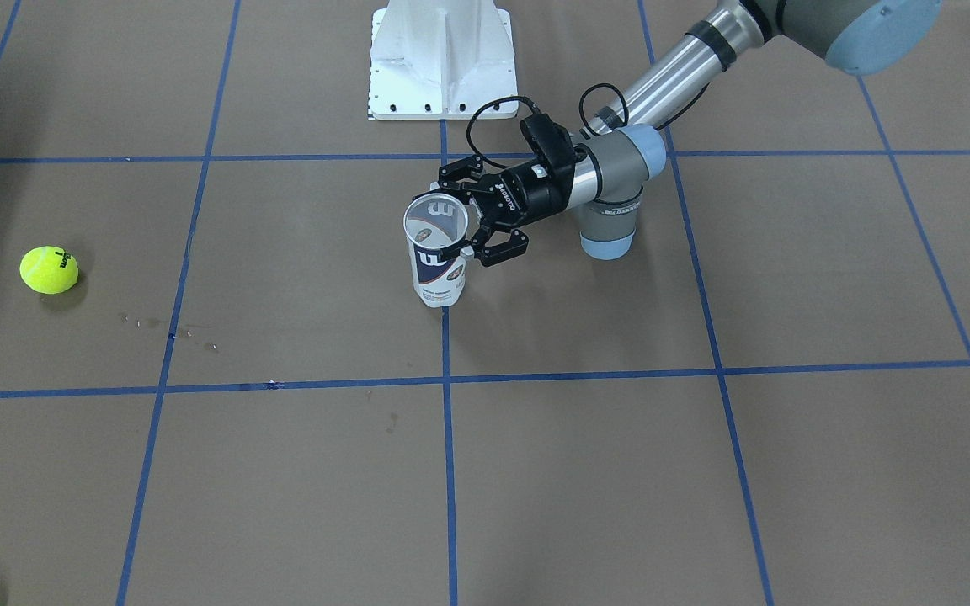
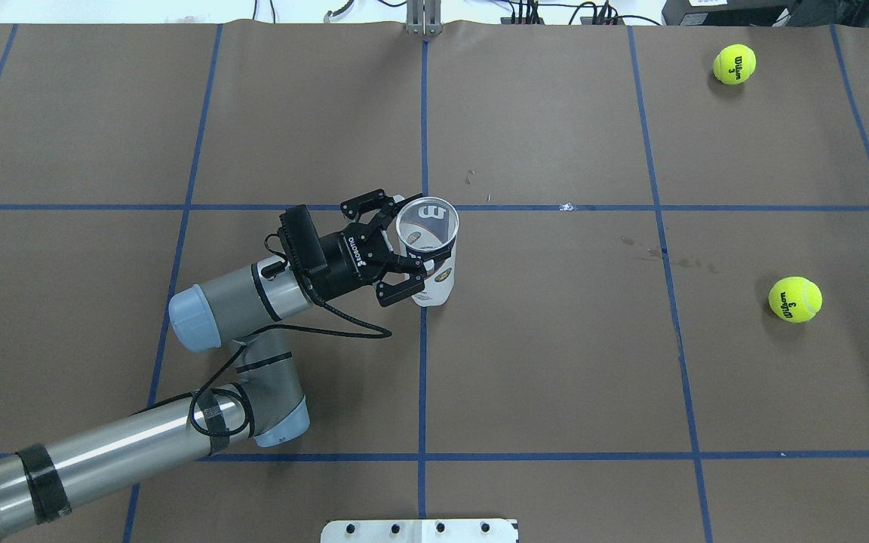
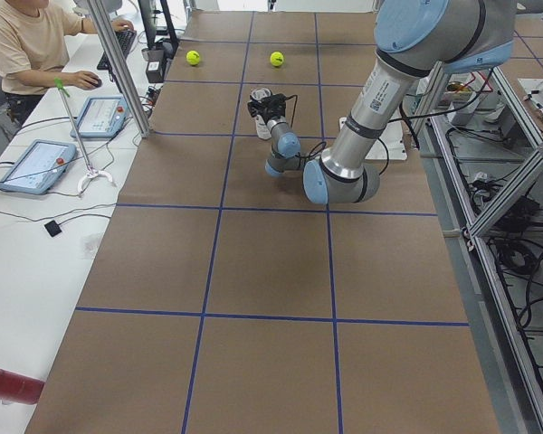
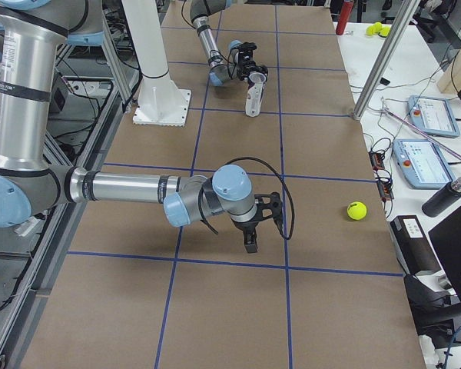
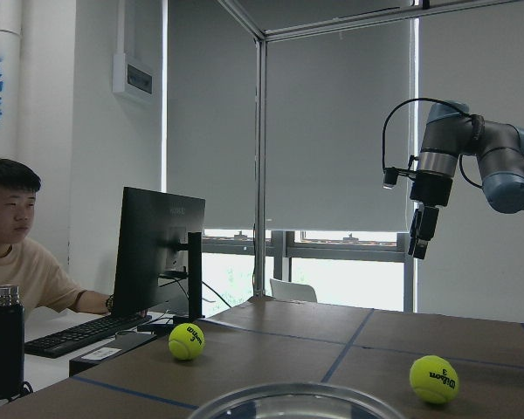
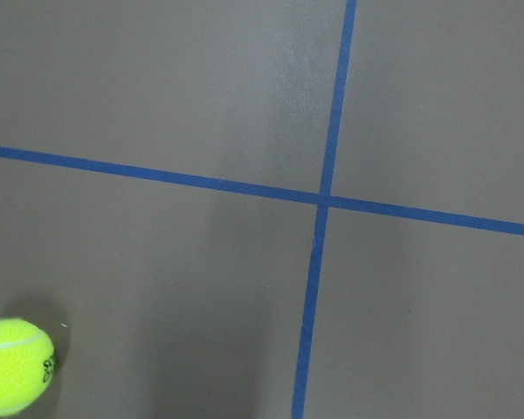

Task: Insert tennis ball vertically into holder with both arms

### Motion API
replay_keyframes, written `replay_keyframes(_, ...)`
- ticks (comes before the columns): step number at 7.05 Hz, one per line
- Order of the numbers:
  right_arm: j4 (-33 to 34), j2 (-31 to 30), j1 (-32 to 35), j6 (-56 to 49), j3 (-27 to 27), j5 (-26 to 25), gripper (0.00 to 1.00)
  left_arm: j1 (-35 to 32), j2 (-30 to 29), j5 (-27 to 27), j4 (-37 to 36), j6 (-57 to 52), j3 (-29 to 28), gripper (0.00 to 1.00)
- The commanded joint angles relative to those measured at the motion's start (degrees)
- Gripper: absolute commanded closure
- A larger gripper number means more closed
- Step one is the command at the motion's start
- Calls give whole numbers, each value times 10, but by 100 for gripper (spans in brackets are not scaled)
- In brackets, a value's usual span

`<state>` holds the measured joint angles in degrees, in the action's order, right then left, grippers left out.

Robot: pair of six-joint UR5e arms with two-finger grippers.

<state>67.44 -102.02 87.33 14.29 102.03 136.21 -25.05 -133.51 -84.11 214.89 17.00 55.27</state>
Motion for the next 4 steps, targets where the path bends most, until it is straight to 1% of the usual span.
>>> replay_keyframes(1, 0, 0, -40, 112, 39, 11, 0, 0, 0, 0, 0, 0, 0, 18)
replay_keyframes(2, -32, 1, -97, 220, 68, -4, 0, 0, 0, 0, 0, 0, 0, 18)
replay_keyframes(3, -98, 2, -173, 333, 72, -61, 0, 0, 0, 0, 0, 0, 1, 18)
replay_keyframes(4, -124, 13, -254, 415, 72, -143, 0, 0, 0, 0, 0, 0, 1, 18)
